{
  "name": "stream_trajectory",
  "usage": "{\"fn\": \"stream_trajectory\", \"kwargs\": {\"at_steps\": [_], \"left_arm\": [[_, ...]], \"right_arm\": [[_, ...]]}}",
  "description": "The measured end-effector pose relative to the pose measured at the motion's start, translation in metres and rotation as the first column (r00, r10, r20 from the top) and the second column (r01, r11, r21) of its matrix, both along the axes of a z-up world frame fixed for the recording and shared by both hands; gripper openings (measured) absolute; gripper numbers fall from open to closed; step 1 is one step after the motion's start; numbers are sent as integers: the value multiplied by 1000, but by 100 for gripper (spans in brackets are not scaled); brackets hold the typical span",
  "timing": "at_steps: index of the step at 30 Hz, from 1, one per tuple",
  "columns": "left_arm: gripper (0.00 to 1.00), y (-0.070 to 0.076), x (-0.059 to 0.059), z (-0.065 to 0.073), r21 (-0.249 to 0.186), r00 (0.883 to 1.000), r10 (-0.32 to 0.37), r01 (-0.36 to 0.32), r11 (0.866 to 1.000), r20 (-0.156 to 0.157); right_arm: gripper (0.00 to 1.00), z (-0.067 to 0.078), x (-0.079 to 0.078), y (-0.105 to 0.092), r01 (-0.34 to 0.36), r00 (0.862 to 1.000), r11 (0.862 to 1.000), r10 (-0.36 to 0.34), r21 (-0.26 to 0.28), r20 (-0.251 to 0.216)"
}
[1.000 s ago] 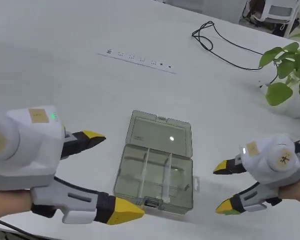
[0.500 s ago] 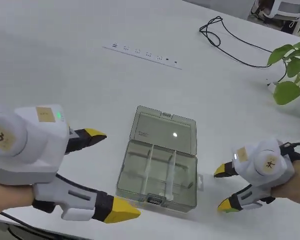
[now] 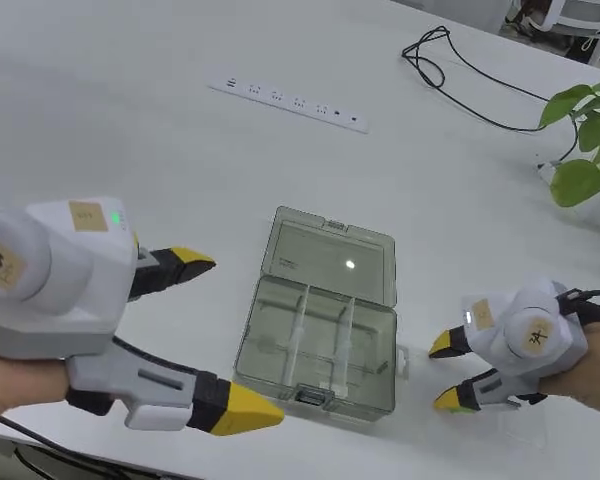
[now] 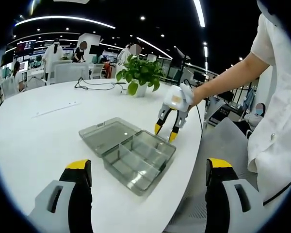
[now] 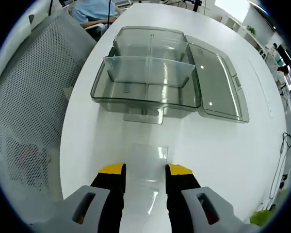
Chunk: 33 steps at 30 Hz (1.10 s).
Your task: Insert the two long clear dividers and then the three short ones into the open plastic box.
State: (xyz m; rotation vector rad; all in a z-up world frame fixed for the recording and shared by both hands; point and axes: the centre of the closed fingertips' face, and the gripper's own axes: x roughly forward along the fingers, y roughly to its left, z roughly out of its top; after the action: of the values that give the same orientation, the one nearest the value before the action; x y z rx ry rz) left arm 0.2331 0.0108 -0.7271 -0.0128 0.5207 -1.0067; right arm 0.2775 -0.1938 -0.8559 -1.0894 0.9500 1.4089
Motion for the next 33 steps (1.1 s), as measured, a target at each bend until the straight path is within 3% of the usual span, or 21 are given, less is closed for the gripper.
{"fn": "stream_trajectory", "kwargs": {"at_steps": [12,17,24,26,33], "left_arm": [[100,-2,-1,0,-2,1000,-4,4,1000,-2],[100,-1,0,1,-5,1000,-3,3,1000,-7],[99,0,4,10,-19,1000,7,-7,1000,-14],[99,0,6,14,-34,1000,15,-16,999,-16],[93,-9,11,30,-105,997,34,-40,994,-67]], "right_arm": [[33,1,1,0,17,1000,1000,-18,4,3],[33,13,3,2,49,998,998,-50,37,26],[33,46,5,11,74,993,992,-82,100,79],[33,63,5,17,76,990,989,-90,126,106],[33,114,-2,45,73,981,971,-112,227,160]]}}
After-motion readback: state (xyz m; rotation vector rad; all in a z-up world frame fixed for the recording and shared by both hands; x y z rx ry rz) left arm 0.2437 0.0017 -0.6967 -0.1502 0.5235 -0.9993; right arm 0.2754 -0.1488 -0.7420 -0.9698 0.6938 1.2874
